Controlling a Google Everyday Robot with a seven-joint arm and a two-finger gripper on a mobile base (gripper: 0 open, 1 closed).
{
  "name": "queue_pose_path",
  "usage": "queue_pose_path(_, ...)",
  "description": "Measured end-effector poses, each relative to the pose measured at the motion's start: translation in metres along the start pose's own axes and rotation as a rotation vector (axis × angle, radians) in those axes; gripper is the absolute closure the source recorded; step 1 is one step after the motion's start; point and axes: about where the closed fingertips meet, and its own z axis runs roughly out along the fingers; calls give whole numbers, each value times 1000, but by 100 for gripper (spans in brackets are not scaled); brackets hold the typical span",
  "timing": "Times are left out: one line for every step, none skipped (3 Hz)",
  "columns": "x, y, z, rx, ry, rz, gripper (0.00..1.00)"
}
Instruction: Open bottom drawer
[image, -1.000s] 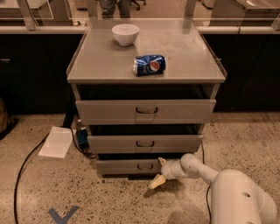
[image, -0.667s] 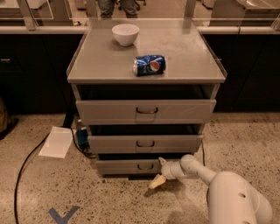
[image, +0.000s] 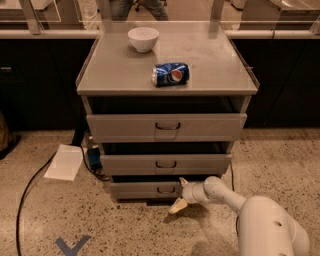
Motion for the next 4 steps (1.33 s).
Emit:
queue_pose_path(-12,-3,-2,19,11,-47,0)
queue_pose_path(3,9,21,-54,52,33,0)
queue_pose_path(7,9,22,-89,73,74,0)
queue_pose_path(4,8,19,-89,73,74,0)
